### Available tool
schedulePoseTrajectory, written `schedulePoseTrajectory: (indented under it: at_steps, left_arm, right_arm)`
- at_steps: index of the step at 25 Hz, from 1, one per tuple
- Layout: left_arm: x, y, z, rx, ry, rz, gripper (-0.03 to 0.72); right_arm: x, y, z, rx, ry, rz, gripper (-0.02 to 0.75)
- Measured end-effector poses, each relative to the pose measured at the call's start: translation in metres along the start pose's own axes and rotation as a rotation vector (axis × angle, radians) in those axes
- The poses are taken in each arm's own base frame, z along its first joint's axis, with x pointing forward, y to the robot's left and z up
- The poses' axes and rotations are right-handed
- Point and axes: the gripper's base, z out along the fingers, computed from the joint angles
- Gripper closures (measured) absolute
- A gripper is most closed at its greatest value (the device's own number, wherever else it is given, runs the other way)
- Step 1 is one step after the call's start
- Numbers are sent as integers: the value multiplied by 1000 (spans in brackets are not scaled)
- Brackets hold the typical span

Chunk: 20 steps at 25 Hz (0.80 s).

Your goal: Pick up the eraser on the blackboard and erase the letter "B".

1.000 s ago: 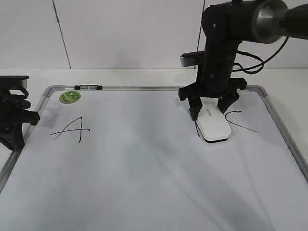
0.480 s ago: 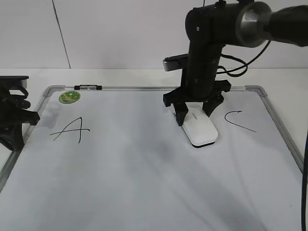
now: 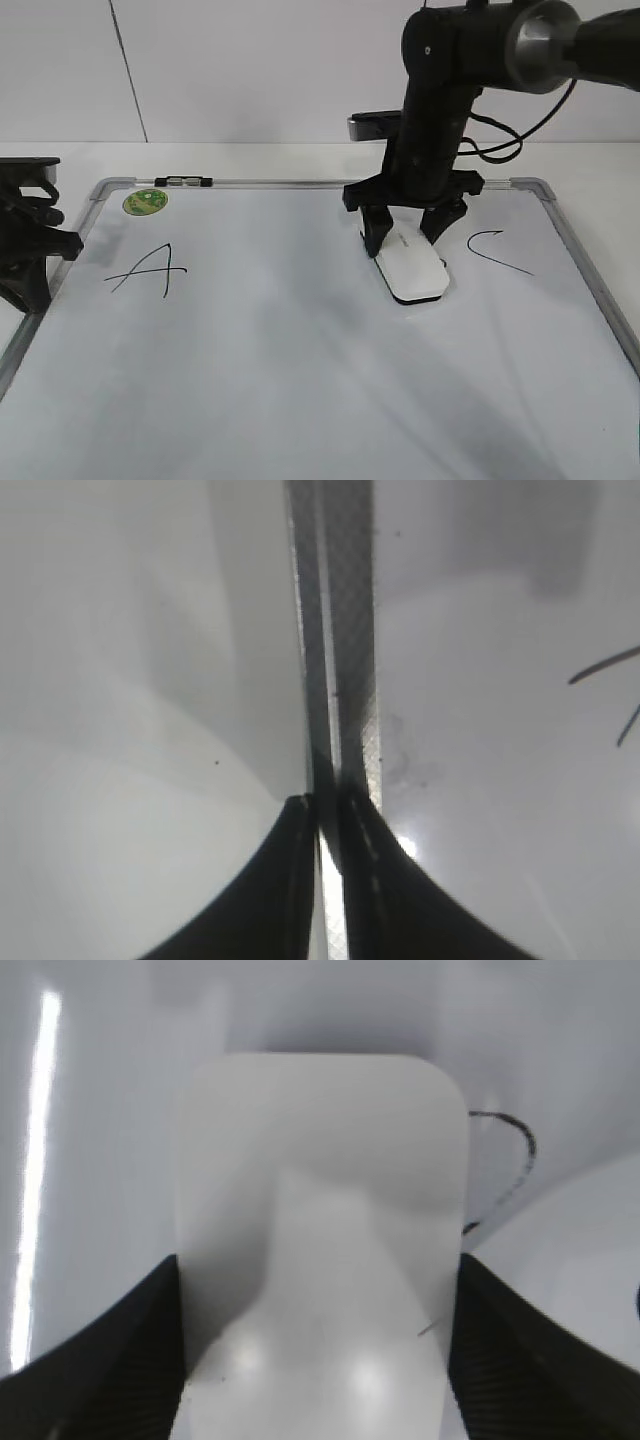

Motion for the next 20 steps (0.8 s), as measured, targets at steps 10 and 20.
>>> schedulePoseTrajectory:
  at_steps: [10, 20]
  left_arm:
    - [0, 0, 0, 0, 0, 0, 636]
    - [0, 0, 0, 0, 7, 0, 636]
  right_arm:
    - [-4, -39, -2, -4, -5, 91, 193]
    - [-1, -8, 0, 39, -6, -3, 193]
